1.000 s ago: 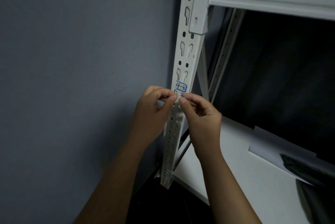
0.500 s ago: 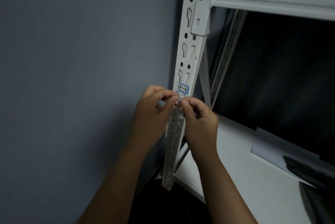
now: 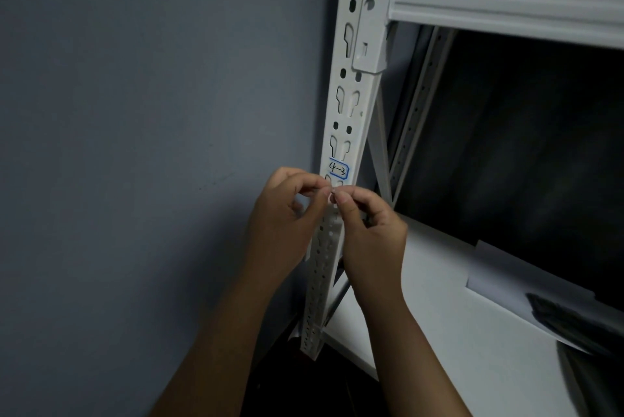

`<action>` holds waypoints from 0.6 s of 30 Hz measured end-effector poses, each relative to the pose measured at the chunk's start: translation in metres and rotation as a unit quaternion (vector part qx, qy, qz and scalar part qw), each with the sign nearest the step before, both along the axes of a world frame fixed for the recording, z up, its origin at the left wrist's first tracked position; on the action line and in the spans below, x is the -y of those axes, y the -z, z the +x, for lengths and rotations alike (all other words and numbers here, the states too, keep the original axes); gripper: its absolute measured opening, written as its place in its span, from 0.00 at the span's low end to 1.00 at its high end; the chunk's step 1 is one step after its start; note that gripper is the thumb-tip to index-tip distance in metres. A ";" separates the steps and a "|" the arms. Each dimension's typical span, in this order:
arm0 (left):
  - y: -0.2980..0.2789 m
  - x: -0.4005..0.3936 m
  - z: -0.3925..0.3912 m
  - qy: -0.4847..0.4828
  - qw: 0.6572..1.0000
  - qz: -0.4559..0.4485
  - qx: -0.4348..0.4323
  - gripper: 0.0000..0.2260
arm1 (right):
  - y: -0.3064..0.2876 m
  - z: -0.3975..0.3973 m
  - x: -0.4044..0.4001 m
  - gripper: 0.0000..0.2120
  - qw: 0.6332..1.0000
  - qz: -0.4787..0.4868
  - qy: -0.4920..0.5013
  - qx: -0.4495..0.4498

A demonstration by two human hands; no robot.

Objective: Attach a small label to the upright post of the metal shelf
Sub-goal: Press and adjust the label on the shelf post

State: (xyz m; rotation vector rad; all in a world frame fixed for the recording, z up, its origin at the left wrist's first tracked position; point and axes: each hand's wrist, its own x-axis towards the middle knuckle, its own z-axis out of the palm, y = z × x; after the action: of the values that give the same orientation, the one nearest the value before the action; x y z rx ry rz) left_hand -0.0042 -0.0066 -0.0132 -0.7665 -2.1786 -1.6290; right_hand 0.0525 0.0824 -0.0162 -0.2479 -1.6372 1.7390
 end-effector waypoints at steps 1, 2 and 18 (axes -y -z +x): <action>0.000 0.000 0.000 0.002 1.000 -0.002 0.002 0.04 | 0.000 0.000 0.000 0.10 1.000 -0.005 0.002 -0.005; 0.001 -0.001 0.001 0.006 1.000 -0.001 0.006 0.04 | -0.001 0.000 0.000 0.10 1.000 -0.008 0.004 -0.009; 0.000 -0.002 0.001 -0.030 0.997 -0.056 -0.052 0.05 | 0.008 -0.003 -0.008 0.07 0.991 -0.111 -0.061 0.037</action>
State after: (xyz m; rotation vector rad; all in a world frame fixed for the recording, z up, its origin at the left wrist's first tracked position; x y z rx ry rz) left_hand -0.0036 -0.0049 -0.0128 -0.7890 -2.2120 -1.4163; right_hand 0.0496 0.0903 -0.0241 -0.3260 -1.5370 2.0310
